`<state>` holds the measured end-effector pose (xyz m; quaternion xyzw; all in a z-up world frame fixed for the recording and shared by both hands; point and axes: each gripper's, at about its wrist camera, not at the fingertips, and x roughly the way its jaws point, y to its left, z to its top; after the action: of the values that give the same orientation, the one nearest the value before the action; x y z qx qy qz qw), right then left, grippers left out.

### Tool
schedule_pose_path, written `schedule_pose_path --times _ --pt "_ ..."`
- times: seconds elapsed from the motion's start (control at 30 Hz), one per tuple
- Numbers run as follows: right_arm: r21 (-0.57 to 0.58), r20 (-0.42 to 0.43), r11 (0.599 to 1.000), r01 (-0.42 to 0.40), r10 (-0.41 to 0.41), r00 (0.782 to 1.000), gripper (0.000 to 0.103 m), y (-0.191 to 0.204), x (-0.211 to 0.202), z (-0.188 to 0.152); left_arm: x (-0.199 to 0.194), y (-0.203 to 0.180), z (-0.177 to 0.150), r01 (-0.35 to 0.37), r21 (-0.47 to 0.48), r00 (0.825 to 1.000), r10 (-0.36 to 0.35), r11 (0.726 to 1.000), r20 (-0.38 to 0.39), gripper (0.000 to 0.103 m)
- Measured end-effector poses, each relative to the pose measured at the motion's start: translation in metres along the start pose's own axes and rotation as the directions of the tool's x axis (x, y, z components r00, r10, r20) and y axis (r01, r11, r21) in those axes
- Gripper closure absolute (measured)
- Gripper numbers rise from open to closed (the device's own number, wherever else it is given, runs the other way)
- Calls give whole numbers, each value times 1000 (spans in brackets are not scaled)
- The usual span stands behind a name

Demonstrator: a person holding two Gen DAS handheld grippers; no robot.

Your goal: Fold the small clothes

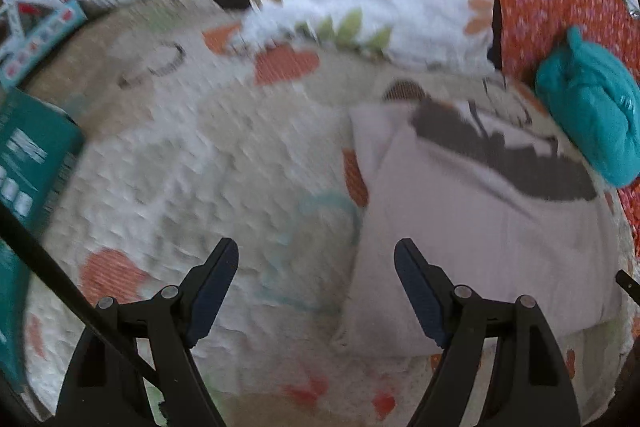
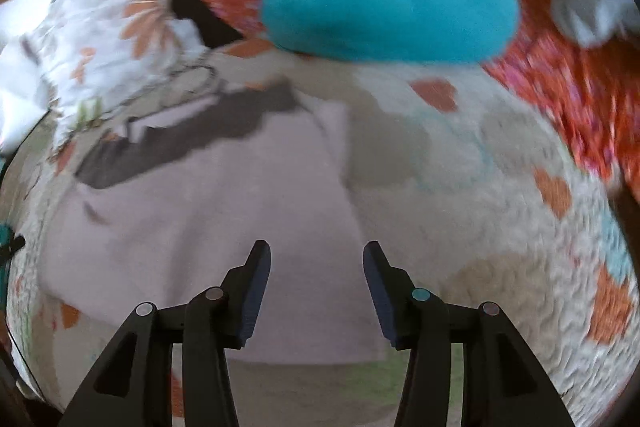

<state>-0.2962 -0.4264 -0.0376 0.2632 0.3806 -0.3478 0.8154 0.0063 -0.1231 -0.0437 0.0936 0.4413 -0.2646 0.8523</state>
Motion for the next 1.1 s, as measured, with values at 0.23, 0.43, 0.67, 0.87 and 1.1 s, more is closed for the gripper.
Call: schedule_pose_path --times 0.23,0.43,0.67,0.87,1.1 --pt "1 -85 995 -102 101 991 85 -3 16 -10 41 -17 -13 138 14 980 -134 990 -144 70" --pt "-31 -101 985 -172 168 981 95 -19 -9 -25 21 -21 -15 145 58 982 -136 988 -133 96" --pt "-119 -170 974 -195 174 970 96 -34 -14 -52 22 -12 -14 117 63 983 -107 991 -149 96" --pt "-41 -39 979 -198 196 980 79 -49 -37 -26 3 -4 -6 75 67 996 -71 995 -57 73" --pt "67 -51 976 -208 212 976 48 -42 12 2 25 11 10 128 -85 991 -131 988 -33 32"
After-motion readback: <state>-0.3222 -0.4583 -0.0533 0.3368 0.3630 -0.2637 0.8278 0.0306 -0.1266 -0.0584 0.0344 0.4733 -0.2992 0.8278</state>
